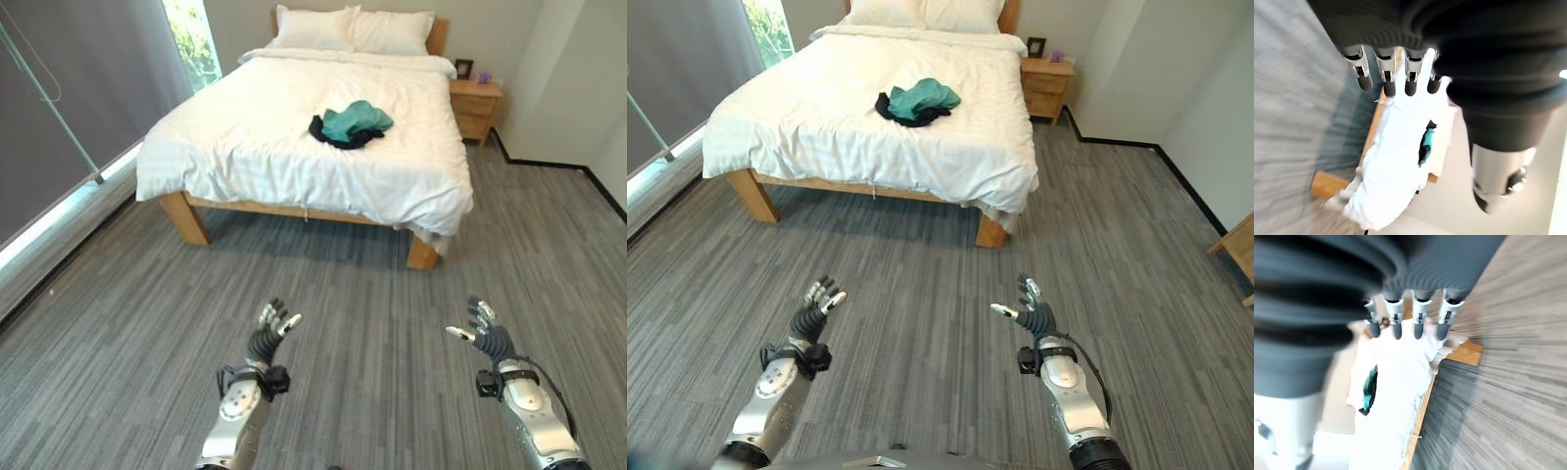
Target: Pick up bed clothes into laundry basket.
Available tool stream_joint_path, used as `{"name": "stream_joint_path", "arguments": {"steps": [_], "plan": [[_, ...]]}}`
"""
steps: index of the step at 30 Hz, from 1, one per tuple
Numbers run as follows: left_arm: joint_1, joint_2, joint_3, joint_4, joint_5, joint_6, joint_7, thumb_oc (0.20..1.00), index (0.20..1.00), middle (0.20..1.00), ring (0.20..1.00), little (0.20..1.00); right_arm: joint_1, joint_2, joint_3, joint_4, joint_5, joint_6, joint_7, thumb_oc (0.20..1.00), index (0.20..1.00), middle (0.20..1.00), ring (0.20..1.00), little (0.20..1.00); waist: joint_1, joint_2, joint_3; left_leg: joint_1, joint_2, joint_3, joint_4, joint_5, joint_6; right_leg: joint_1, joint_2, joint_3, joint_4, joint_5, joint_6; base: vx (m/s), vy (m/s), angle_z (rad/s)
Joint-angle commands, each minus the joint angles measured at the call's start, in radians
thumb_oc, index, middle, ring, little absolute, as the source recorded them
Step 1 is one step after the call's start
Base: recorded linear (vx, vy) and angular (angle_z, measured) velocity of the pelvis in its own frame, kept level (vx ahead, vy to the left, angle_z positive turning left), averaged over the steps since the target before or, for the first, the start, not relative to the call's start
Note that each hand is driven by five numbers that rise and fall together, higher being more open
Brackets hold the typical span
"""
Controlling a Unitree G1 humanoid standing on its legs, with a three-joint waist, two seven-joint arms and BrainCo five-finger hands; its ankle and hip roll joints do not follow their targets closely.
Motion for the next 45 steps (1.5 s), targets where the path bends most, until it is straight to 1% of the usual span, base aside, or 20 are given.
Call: {"name": "stream_joint_path", "arguments": {"steps": [1, 8, 11, 12, 13, 15, 18, 19, 22, 25, 27, 30, 32, 33, 35, 36, 38, 40, 42, 45], "plan": [[-0.055, 0.019, 0.02, -0.041, 0.122, -0.063, 0.0, 1.0, 1.0, 1.0, 1.0, 1.0, -0.043, -0.019, -0.007, -0.07, -0.054, -0.064, 0.026, 1.0, 1.0, 1.0, 1.0, 1.0, 0.006, -0.015, 0.025, 0.006, 0.006, -0.082, 0.003, -0.109, -0.04, -0.015, -0.044, 0.008, 0.05, -0.062, 0.048, 0.0, 0.0, 0.0], [-0.064, 0.016, -0.053, -0.004, 0.161, -0.058, -0.008, 1.0, 1.0, 1.0, 1.0, 1.0, -0.022, 0.035, 0.018, -0.069, -0.019, -0.061, 0.031, 1.0, 1.0, 1.0, 1.0, 1.0, -0.004, -0.003, 0.072, -0.003, 0.032, -0.059, 0.003, -0.092, -0.05, -0.072, -0.026, 0.004, 0.13, -0.091, 0.039, 0.0, -0.09, -0.03], [-0.057, -0.002, -0.087, 0.01, 0.111, -0.046, -0.038, 1.0, 1.0, 1.0, 1.0, 1.0, -0.007, 0.041, 0.022, -0.074, 0.0, -0.067, 0.023, 1.0, 1.0, 1.0, 1.0, 1.0, 0.003, -0.023, 0.11, -0.093, 0.036, -0.025, 0.229, -0.129, -0.078, -0.033, -0.034, 0.017, 0.071, -0.079, 0.019, -0.01, -0.159, -0.18], [-0.053, -0.007, -0.099, 0.005, 0.095, -0.043, -0.046, 1.0, 1.0, 1.0, 1.0, 1.0, -0.007, 0.036, 0.029, -0.089, 0.002, -0.072, 0.028, 1.0, 1.0, 1.0, 1.0, 1.0, 0.008, -0.023, 0.135, -0.164, 0.051, -0.013, 0.354, -0.106, -0.092, -0.018, -0.026, 0.028, 0.055, -0.075, 0.007, -0.09, -0.258, -0.18], [-0.062, -0.031, -0.134, 0.029, 0.07, -0.034, -0.046, 1.0, 1.0, 1.0, 1.0, 1.0, -0.035, 0.015, 0.056, -0.068, -0.001, -0.072, 0.011, 1.0, 1.0, 1.0, 1.0, 1.0, 0.025, -0.022, 0.184, -0.286, 0.05, -0.013, 0.562, -0.033, -0.092, 0.001, -0.016, 0.041, 0.04, -0.077, -0.021, -0.07, -0.181, -0.14], [-0.066, -0.036, -0.148, 0.038, 0.073, -0.03, -0.042, 1.0, 1.0, 1.0, 1.0, 1.0, -0.048, 0.009, 0.069, -0.061, -0.005, -0.062, 0.005, 1.0, 1.0, 1.0, 1.0, 1.0, 0.029, -0.019, 0.189, -0.324, 0.035, -0.015, 0.589, -0.045, -0.082, 0.003, -0.008, 0.056, 0.033, -0.083, -0.026, 0.04, -0.087, -0.25], [-0.048, -0.042, -0.159, 0.059, 0.096, -0.031, -0.046, 1.0, 1.0, 1.0, 1.0, 1.0, -0.045, 0.005, 0.086, -0.06, -0.018, -0.058, 0.013, 1.0, 1.0, 1.0, 1.0, 1.0, 0.053, -0.017, 0.181, -0.363, -0.022, -0.018, 0.523, -0.079, -0.068, 0.022, 0.002, 0.089, 0.005, -0.091, -0.016, 0.25, -0.004, -0.62], [-0.04, -0.05, -0.171, 0.083, 0.122, -0.029, -0.046, 1.0, 1.0, 1.0, 1.0, 1.0, -0.049, 0.002, 0.096, -0.068, -0.023, -0.067, 0.022, 1.0, 1.0, 1.0, 1.0, 1.0, 0.068, -0.016, 0.166, -0.349, -0.029, -0.029, 0.329, -0.067, -0.071, 0.053, 0.01, 0.115, -0.033, -0.102, -0.003, 0.41, 0.016, -0.5], [-0.052, -0.056, -0.166, 0.124, 0.133, -0.028, -0.022, 1.0, 1.0, 1.0, 1.0, 1.0, -0.095, -0.01, 0.119, -0.028, -0.034, -0.059, 0.006, 1.0, 1.0, 1.0, 1.0, 1.0, 0.085, -0.01, 0.156, -0.39, 0.02, 0.012, 0.004, 0.006, -0.094, 0.113, 0.007, 0.13, -0.048, -0.16, 0.015, 0.51, 0.071, -0.28], [-0.037, -0.053, -0.142, 0.125, 0.122, -0.033, -0.02, 1.0, 1.0, 1.0, 1.0, 1.0, -0.095, -0.008, 0.119, -0.033, -0.039, -0.054, 0.019, 1.0, 1.0, 1.0, 1.0, 1.0, 0.1, -0.012, 0.136, -0.403, 0.033, 0.028, 0.003, 0.004, -0.092, 0.147, -0.012, 0.143, -0.048, -0.176, 0.033, 0.44, 0.133, -0.25], [-0.017, -0.045, -0.129, 0.119, 0.122, -0.035, -0.019, 1.0, 1.0, 1.0, 1.0, 1.0, -0.077, 0.0, 0.122, -0.045, -0.06, -0.053, 0.035, 1.0, 1.0, 1.0, 1.0, 1.0, 0.109, -0.017, 0.117, -0.382, 0.033, 0.016, 0.003, 0.071, -0.085, 0.165, -0.035, 0.139, -0.032, -0.177, 0.045, 0.56, 0.187, -0.74], [0.006, -0.011, -0.116, 0.108, 0.127, -0.028, -0.032, 1.0, 1.0, 1.0, 1.0, 1.0, -0.059, 0.015, 0.136, -0.05, -0.071, -0.06, 0.05, 1.0, 1.0, 1.0, 1.0, 1.0, 0.137, -0.045, 0.105, -0.311, 0.006, -0.01, 0.003, 0.078, -0.046, 0.11, -0.053, 0.133, 0.219, -0.135, 0.099, 0.51, 0.151, -0.58], [-0.005, 0.009, -0.11, 0.095, 0.137, -0.02, -0.029, 1.0, 1.0, 1.0, 1.0, 1.0, -0.061, 0.018, 0.144, -0.053, -0.09, -0.052, 0.058, 1.0, 1.0, 1.0, 1.0, 1.0, 0.111, -0.045, 0.125, -0.224, -0.005, -0.028, 0.008, 0.036, -0.024, -0.001, -0.069, 0.113, 0.503, 0.062, 0.17, 0.47, 0.184, -0.37], [-0.003, 0.023, -0.105, 0.079, 0.137, -0.023, -0.028, 1.0, 1.0, 1.0, 1.0, 1.0, -0.063, 0.02, 0.142, -0.058, -0.091, -0.053, 0.056, 1.0, 1.0, 1.0, 1.0, 1.0, 0.091, -0.037, 0.134, -0.18, -0.004, -0.045, 0.003, 0.017, -0.014, -0.051, -0.068, 0.107, 0.619, 0.133, 0.178, 0.52, 0.21, 0.11], [-0.011, 0.039, -0.105, 0.073, 0.153, -0.027, -0.027, 1.0, 1.0, 1.0, 1.0, 1.0, -0.054, 0.024, 0.13, -0.071, -0.086, -0.059, 0.058, 1.0, 1.0, 1.0, 1.0, 1.0, 0.065, 0.005, 0.138, -0.13, 0.022, -0.078, 0.003, -0.011, -0.006, -0.157, -0.048, 0.066, 0.719, 0.117, 0.145, 0.65, 0.185, 0.62], [-0.038, 0.043, -0.118, 0.072, 0.169, -0.025, -0.026, 1.0, 1.0, 1.0, 1.0, 1.0, -0.048, 0.022, 0.109, -0.093, -0.071, -0.06, 0.054, 1.0, 1.0, 1.0, 1.0, 1.0, 0.014, 0.011, 0.147, -0.068, 0.016, -0.126, 0.003, -0.041, -0.017, -0.238, -0.017, 0.015, 0.648, 0.006, 0.111, 0.59, 0.098, 0.83], [-0.047, 0.044, -0.124, 0.065, 0.167, -0.028, -0.032, 1.0, 1.0, 1.0, 1.0, 1.0, -0.044, 0.019, 0.105, -0.108, -0.059, -0.062, 0.059, 1.0, 1.0, 1.0, 1.0, 1.0, -0.004, 0.008, 0.152, -0.047, 0.013, -0.15, 0.003, -0.055, -0.027, -0.262, 0.003, 0.0, 0.566, -0.024, 0.099, 0.46, -0.005, 1.23], [-0.054, 0.045, -0.123, 0.064, 0.162, -0.031, -0.039, 1.0, 1.0, 1.0, 1.0, 1.0, -0.038, 0.009, 0.085, -0.126, -0.052, -0.06, 0.057, 1.0, 1.0, 1.0, 1.0, 1.0, -0.031, -0.004, 0.147, -0.009, 0.004, -0.188, 0.003, -0.085, -0.043, -0.272, 0.009, -0.021, 0.314, -0.038, 0.09, 0.54, -0.078, 1.58], [-0.06, 0.041, -0.112, 0.071, 0.158, -0.033, -0.037, 1.0, 1.0, 1.0, 1.0, 1.0, -0.044, -0.006, 0.07, -0.133, -0.082, -0.051, 0.036, 1.0, 1.0, 1.0, 1.0, 1.0, -0.043, -0.019, 0.138, 0.032, 0.001, -0.217, 0.003, -0.131, -0.056, -0.284, 0.005, -0.008, 0.078, 0.003, 0.089, 0.58, -0.124, 0.8], [-0.065, 0.025, -0.083, 0.09, 0.173, -0.05, -0.008, 1.0, 1.0, 1.0, 1.0, 1.0, -0.067, -0.051, 0.035, -0.173, -0.259, -0.038, -0.031, 1.0, 1.0, 1.0, 1.0, 1.0, -0.046, -0.025, 0.126, 0.117, 0.025, -0.243, 0.003, -0.202, -0.065, -0.338, -0.011, -0.009, -0.032, 0.069, 0.117, 0.55, -0.127, 0.59]]}}
